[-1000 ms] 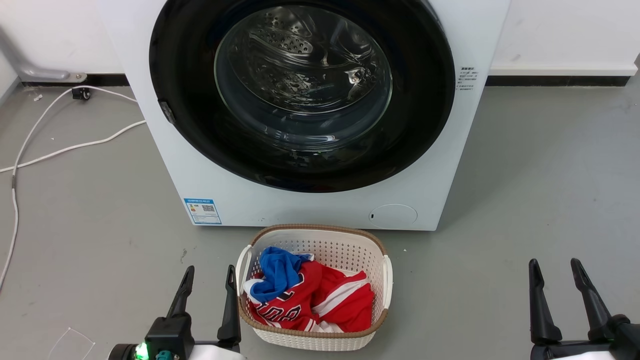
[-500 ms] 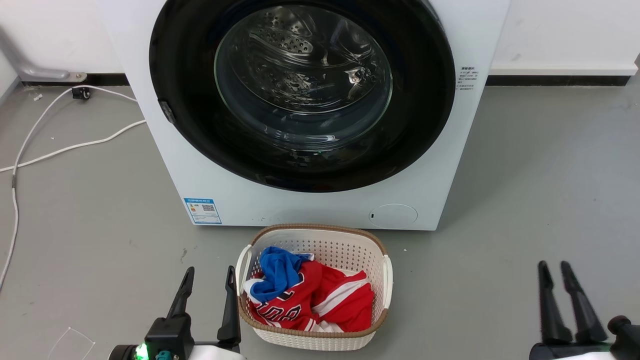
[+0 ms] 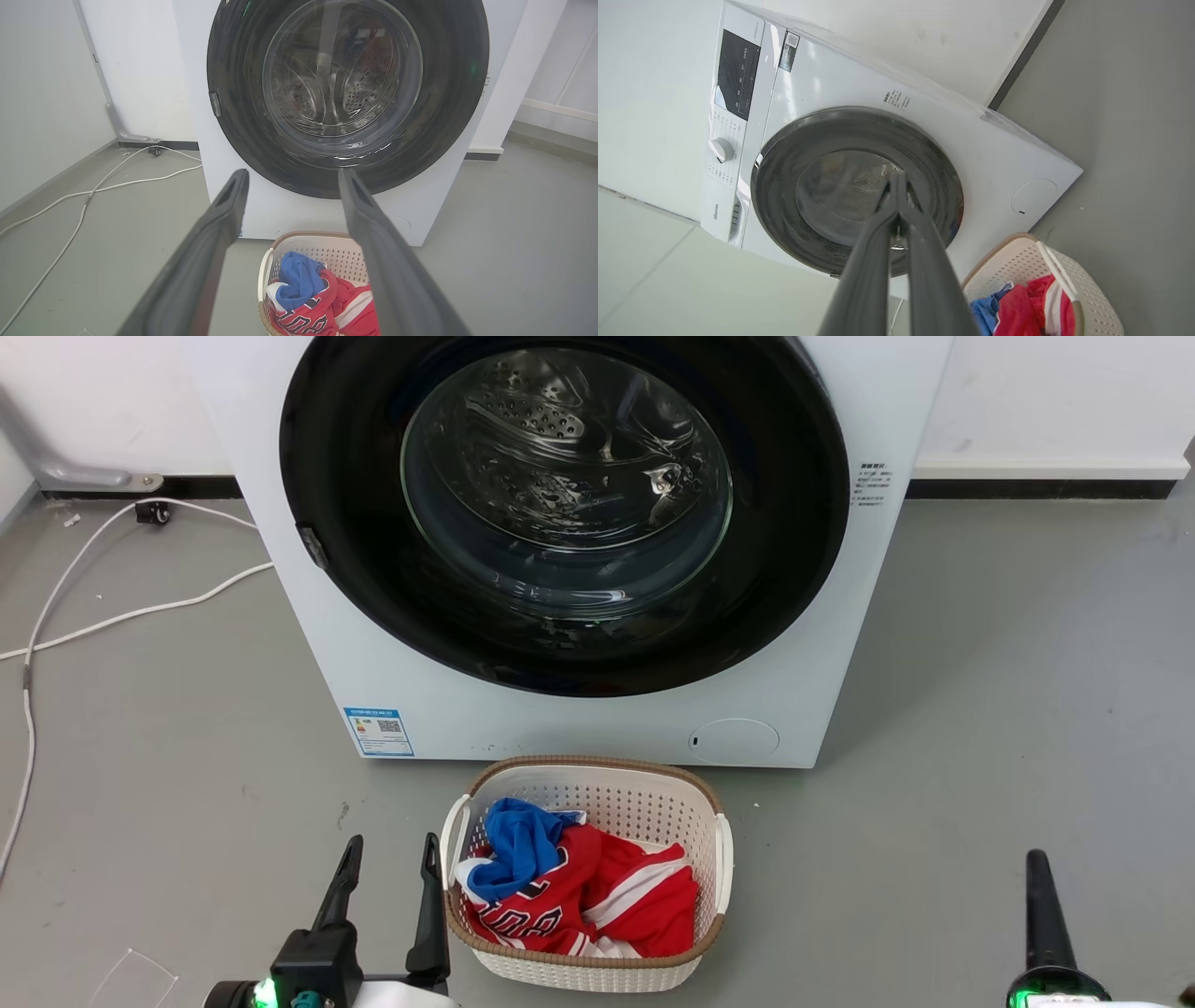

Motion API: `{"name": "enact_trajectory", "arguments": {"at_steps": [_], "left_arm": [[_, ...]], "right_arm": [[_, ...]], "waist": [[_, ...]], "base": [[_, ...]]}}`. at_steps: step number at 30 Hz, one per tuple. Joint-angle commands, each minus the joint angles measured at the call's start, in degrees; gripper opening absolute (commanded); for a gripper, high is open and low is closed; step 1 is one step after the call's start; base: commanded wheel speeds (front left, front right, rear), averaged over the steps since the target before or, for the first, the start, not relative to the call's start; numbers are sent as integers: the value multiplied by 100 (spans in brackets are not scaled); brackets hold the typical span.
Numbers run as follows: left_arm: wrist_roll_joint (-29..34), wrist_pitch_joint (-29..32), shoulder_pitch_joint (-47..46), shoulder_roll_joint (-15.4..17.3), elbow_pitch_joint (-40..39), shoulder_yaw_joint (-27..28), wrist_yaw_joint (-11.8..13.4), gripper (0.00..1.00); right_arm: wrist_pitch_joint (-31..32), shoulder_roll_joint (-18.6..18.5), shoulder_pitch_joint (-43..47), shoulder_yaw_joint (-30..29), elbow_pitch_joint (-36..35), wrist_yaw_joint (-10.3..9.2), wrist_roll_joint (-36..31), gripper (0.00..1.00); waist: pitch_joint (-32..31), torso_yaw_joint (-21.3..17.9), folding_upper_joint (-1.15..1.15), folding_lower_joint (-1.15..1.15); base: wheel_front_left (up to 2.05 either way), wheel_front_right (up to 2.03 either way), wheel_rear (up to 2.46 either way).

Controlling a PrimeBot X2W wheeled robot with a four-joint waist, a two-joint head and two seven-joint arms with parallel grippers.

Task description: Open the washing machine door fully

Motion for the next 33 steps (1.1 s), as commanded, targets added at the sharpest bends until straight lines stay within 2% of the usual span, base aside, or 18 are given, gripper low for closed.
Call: {"name": "enact_trajectory", "arguments": {"at_steps": [1, 7, 11, 21, 33], "left_arm": [[-25, -28, 63, -8, 4, 11, 9, 100], [-39, -28, 52, -9, 17, 4, 19, 100], [-56, -28, 48, -9, 19, 12, 32, 100], [-64, -28, 72, -9, 3, 35, 34, 100], [-39, -28, 41, -8, 9, 4, 57, 100]], "right_arm": [[-9, 8, -95, 86, 2, 0, 339, 0], [-9, 5, -114, 326, -95, 0, 2283, 0], [214, 4, -79, 301, -311, 0, 2943, 0], [1331, -5, 150, -111, -701, 0, 3187, 0], [1390, 7, 162, -92, -570, 0, 3004, 0]], "waist": [[0, 2, 0, 0], [6, 16, 0, 0], [8, 21, 0, 0], [11, 20, 0, 0], [19, 52, 0, 0]], "base": [[0, 0, 0], [0, 0, 0], [0, 0, 0], [0, 0, 0], [0, 0, 0]]}}
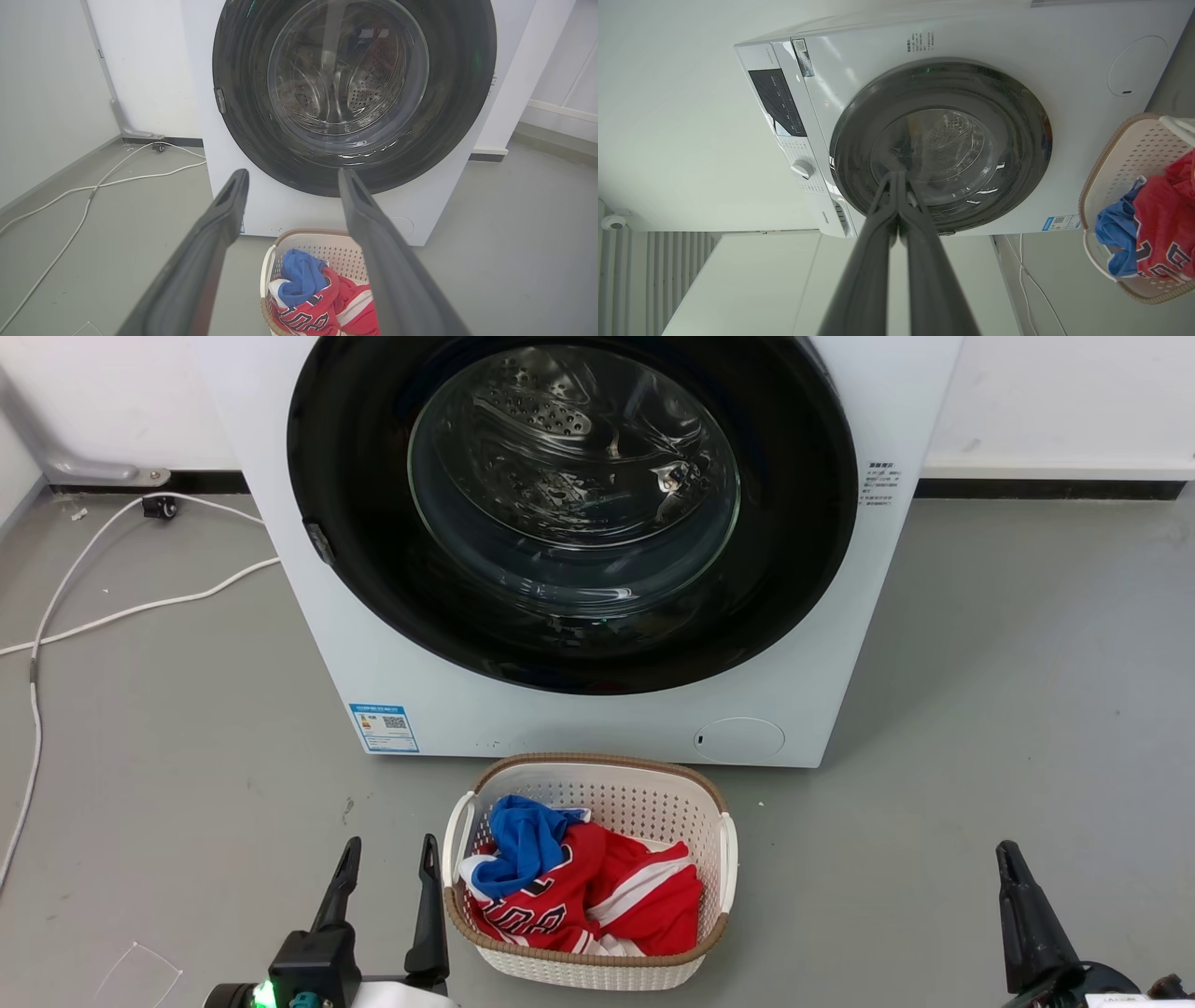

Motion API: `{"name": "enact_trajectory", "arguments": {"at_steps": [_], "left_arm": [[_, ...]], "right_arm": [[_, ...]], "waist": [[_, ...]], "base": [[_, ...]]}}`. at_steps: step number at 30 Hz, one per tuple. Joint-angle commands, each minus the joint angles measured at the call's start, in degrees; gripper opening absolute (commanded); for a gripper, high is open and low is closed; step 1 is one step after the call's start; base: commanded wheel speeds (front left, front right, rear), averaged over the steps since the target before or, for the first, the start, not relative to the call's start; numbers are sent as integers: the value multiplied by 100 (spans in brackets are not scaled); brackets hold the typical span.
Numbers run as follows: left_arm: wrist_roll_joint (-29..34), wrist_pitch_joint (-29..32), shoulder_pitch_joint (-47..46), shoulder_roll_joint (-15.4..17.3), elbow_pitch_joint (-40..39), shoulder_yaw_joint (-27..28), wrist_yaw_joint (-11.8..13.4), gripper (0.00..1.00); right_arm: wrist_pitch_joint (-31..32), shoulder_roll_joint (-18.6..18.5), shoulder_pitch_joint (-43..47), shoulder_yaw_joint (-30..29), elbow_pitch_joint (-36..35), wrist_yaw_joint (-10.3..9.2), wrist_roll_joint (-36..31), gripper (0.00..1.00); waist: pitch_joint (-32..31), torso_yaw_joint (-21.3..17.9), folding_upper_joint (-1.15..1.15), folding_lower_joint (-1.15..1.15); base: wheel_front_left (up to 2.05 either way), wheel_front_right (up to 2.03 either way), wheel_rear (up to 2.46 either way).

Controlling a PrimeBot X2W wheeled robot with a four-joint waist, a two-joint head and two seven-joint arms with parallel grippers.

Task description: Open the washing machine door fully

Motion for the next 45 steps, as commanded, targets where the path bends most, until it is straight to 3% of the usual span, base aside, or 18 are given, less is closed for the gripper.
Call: {"name": "enact_trajectory", "arguments": {"at_steps": [1, 10, 20, 28, 45], "left_arm": [[11, -28, 30, -10, 2, 8, 25, 100], [56, -28, -40, -10, -55, 17, 82, 100], [161, -23, -499, -10, -248, 81, 84, 100], [249, -23, -1034, -10, -473, 168, 62, 100], [250, -22, -1997, -9, -703, 100, 17, 100]], "right_arm": [[-25, 7, 10, 8, -1, 0, -15, 0], [-108, 7, -250, -119, 210, 0, -33, 0], [201, -193, -1371, -892, 601, 0, -22, 0], [582, -691, -2955, -1276, 1265, 0, 26, 0], [1561, -1913, -6482, -797, 3016, 0, -172, 0]], "waist": [[2, 0, 0, 0], [101, -11, 0, 0], [763, 76, 0, 0], [1648, 84, 0, 0], [3121, 231, 0, 0]], "base": [[0, 0, 0], [0, 0, 0], [0, 0, 0], [0, 0, 0], [0, 0, 0]]}}
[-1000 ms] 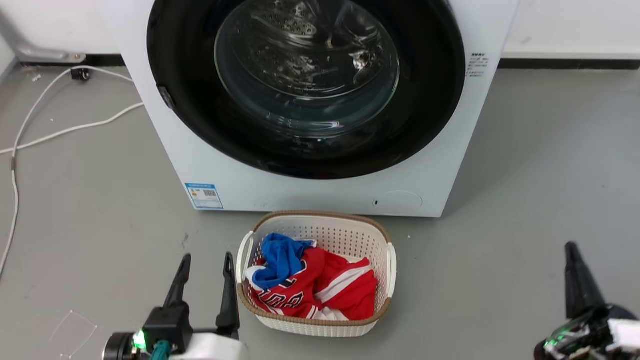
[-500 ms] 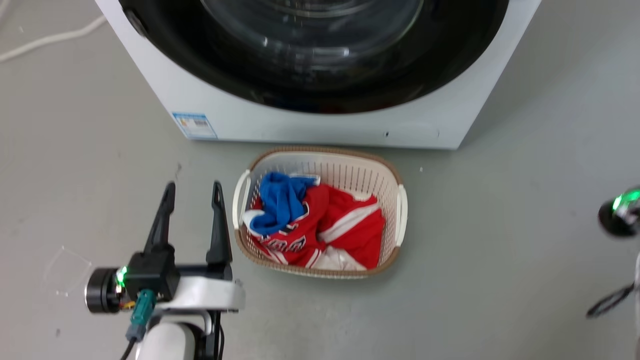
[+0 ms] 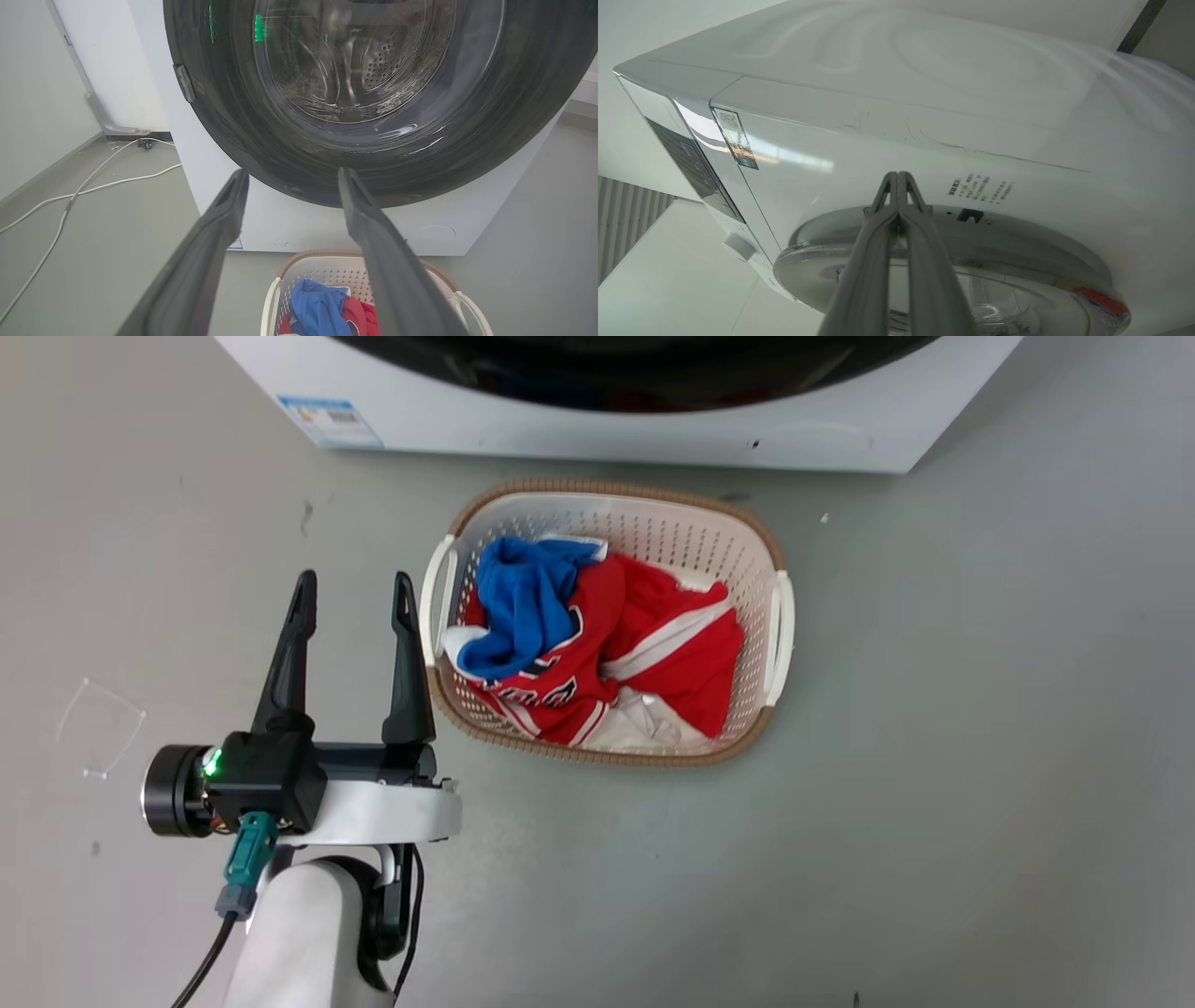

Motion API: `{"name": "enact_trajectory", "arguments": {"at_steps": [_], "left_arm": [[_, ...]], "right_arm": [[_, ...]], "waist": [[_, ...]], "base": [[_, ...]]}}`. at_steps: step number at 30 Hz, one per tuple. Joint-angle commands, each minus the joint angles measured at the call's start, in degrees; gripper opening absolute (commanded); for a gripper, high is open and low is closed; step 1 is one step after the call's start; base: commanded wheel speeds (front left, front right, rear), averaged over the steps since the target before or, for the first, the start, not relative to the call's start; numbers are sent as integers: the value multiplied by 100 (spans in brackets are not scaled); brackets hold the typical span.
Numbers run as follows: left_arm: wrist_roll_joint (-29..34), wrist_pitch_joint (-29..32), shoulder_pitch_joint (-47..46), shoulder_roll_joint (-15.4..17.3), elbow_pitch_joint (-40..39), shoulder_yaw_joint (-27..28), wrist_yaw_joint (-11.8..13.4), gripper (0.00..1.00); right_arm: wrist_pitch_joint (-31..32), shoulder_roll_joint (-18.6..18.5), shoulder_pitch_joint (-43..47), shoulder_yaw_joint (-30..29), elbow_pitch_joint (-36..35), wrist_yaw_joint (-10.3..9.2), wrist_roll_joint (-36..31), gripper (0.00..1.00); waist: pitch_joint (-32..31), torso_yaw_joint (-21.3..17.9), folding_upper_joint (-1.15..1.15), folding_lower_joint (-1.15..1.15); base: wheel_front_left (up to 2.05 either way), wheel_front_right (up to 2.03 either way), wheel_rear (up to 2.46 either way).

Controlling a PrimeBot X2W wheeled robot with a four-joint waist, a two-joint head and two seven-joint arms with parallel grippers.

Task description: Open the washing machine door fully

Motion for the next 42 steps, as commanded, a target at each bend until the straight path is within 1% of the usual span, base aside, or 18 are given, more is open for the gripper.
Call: {"name": "enact_trajectory", "arguments": {"at_steps": [1, 8, 14, 22, 28, 34, 41, 42], "left_arm": [[-9, -15, -113, -8, -39, -5, 24, 100], [-39, -15, -291, -8, -57, -24, 19, 100], [-98, -15, -363, -9, -48, -82, 49, 100], [-201, -15, -428, -9, -18, -153, 102, 100], [-237, -15, -435, -8, 33, -168, 126, 100], [-203, -15, -321, -9, 63, -137, 122, 100], [-133, -15, -154, -8, 107, -69, 76, 100], [-88, -15, -52, -8, 146, -35, 62, 100]], "right_arm": [[124, -96, -319, 122, 139, 1, -48, 0], [567, -292, -1144, 764, 484, 1, -469, 0], [933, -232, -1565, 1153, 581, 0, -633, 0], [1316, -193, -1780, 1581, 654, 1, -875, 0], [1476, -201, -1617, 1707, 539, 3, -935, 0], [1614, -220, -1229, 1735, 286, 7, -865, 0], [1863, -155, -523, 1873, -160, 7, -760, 0], [1965, -109, -156, 1926, -348, 7, -683, 0]], "waist": [[243, 78, 0, -2], [558, 187, 0, -2], [701, 279, 0, -2], [815, 378, 0, -2], [760, 381, 0, -2], [533, 308, 0, -2], [200, 167, 0, -2], [36, 110, 0, -2]], "base": [[0, 0, 0], [0, 0, 0], [0, 0, 0], [0, 0, 0], [0, 0, 0], [0, 0, 0], [0, 0, 0], [0, 0, 0]]}}
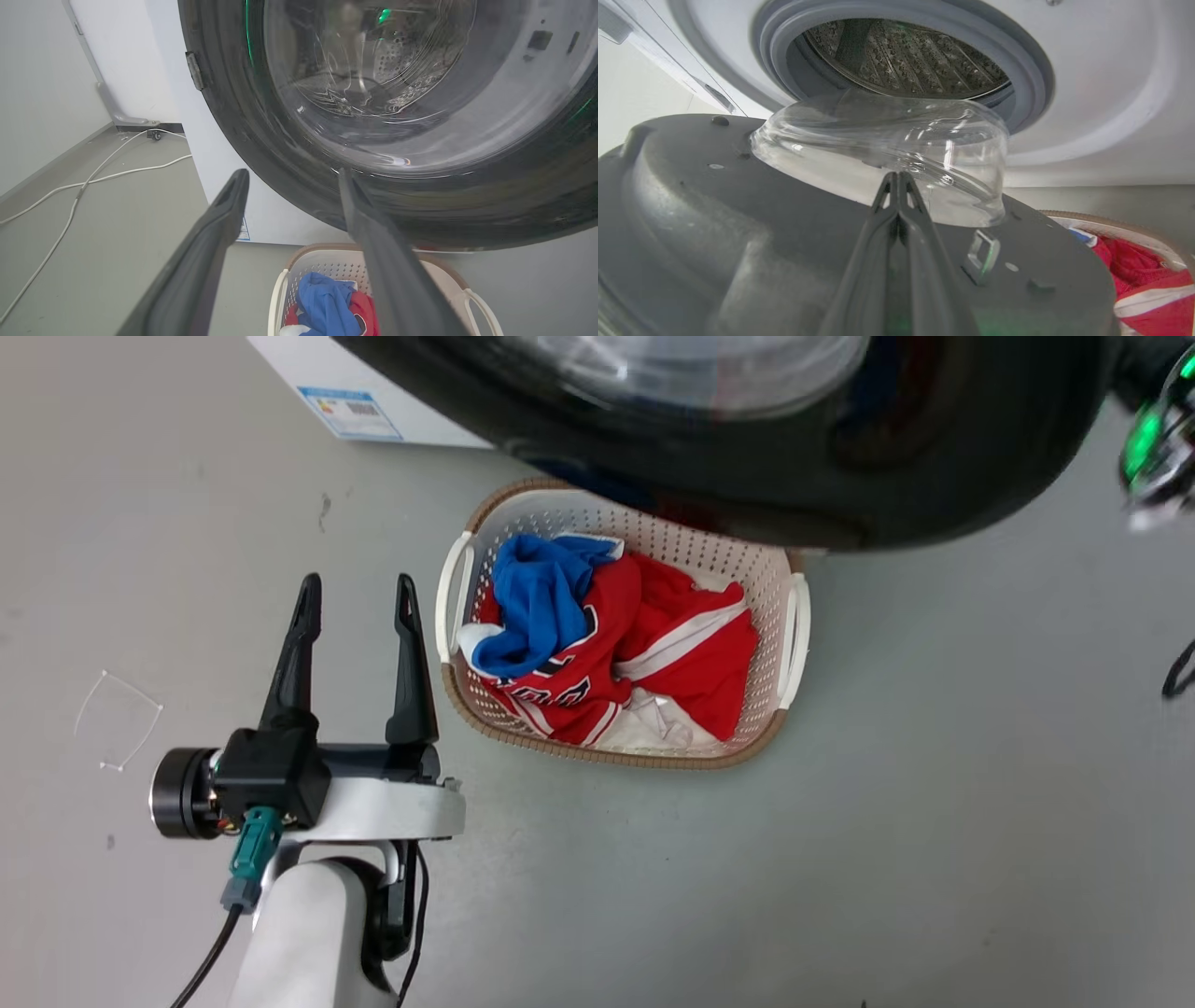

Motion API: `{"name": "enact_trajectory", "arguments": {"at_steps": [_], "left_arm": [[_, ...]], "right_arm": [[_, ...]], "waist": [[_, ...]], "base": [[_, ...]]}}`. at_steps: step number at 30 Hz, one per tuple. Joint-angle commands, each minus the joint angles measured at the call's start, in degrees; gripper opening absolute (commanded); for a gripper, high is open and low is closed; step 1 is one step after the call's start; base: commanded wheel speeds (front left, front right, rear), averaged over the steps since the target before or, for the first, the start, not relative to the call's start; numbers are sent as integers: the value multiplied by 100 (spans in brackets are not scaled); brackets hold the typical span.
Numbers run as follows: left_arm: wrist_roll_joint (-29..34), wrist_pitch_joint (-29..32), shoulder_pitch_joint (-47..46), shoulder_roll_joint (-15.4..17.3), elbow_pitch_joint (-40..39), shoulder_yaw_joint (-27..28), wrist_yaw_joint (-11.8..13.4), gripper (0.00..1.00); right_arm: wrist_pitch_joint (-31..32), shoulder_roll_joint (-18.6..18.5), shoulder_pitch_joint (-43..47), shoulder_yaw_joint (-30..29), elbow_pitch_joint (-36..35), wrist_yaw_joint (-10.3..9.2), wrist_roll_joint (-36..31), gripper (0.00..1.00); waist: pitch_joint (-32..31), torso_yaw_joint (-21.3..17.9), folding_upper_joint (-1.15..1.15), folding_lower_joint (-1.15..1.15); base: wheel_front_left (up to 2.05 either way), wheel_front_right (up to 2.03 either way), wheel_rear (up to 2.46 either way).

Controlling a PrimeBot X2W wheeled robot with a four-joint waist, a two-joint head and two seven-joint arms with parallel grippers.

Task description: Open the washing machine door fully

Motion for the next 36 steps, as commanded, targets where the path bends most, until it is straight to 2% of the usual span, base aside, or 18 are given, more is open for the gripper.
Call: {"name": "enact_trajectory", "arguments": {"at_steps": [1, 4, 20, 36], "left_arm": [[40, -16, 97, -8, 21, 25, -9, 100], [91, -16, 303, -8, 80, 85, -48, 100], [163, -16, 876, -9, 228, 49, -64, 100], [148, -16, 1287, -9, 354, -22, -43, 100]], "right_arm": [[66, 60, 232, 66, -97, 14, 28, 0], [230, 157, 866, 230, -474, 14, 125, 0], [565, 572, 2734, 944, -1754, 15, 273, 0], [623, 1077, 3790, 1617, -2040, 15, 314, 0]], "waist": [[-150, -70, 0, 0], [-474, -138, 0, 0], [-1323, -155, 0, 0], [-1981, -18, 0, 0]], "base": [[0, 0, 0], [0, 0, 0], [0, 0, 0], [0, 0, 0]]}}
